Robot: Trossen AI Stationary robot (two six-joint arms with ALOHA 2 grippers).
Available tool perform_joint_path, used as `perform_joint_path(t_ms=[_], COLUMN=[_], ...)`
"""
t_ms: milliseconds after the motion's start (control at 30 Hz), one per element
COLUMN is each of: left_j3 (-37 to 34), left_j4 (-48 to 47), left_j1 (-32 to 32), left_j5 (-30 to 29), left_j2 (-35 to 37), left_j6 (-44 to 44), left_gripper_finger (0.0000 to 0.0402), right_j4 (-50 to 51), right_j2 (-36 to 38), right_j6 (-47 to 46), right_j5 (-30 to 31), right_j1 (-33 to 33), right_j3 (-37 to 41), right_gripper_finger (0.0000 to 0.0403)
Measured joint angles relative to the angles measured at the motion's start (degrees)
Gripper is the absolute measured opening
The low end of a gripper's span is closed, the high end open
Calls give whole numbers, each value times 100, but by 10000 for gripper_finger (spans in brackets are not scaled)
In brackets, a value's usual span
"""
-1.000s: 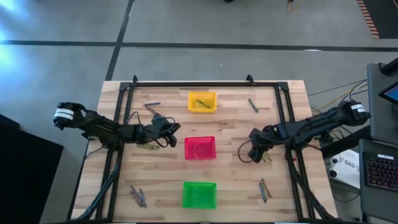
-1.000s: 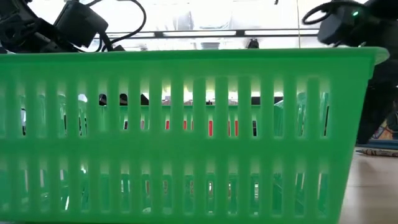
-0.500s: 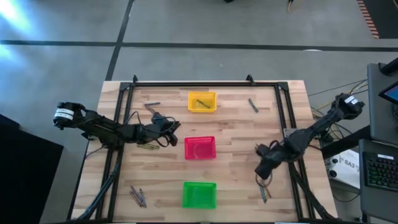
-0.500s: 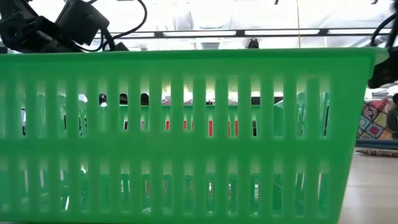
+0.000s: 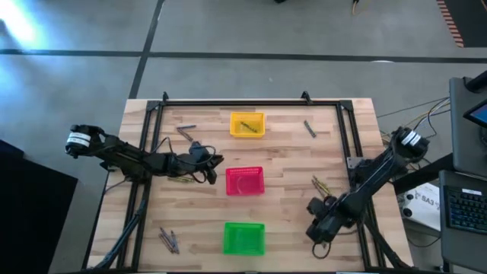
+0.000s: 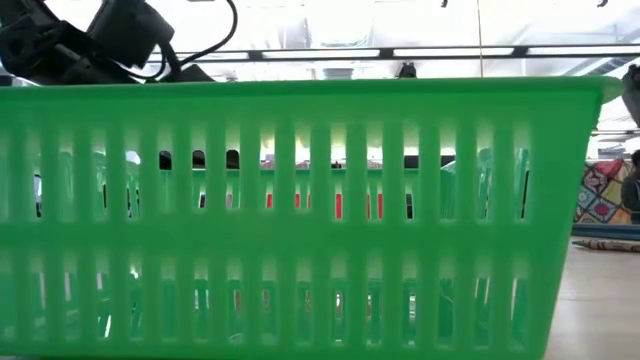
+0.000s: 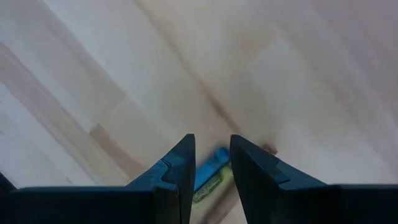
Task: Sort crayons
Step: Put the blue crayon into the red bin
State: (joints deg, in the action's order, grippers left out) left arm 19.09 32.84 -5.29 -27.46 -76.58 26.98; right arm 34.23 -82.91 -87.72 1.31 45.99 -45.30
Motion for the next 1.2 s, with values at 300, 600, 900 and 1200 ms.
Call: perform_joint_path(t_ms=[300,600,900,1200], left_j3=[-4,-7,-9,-11], left_j4=[5,-9,-27,-57], left_j1=[-528,-760,-768,-768], left_j5=[-10,-44,-108,-195], left_j2=[0,0,1,2], left_j6=[130,269,295,295], left_gripper_finger=[40,40,40,40], right_j4=[1032,1040,1068,1210], right_j2=[-944,-1349,-1087,-1104], right_j6=[22,28,-115,-724], right_j5=[-147,-553,-436,-478], right_j1=[63,84,199,379], right_j3=[-1119,-1272,-1351,-1205], right_gripper_finger=[93,93,93,93])
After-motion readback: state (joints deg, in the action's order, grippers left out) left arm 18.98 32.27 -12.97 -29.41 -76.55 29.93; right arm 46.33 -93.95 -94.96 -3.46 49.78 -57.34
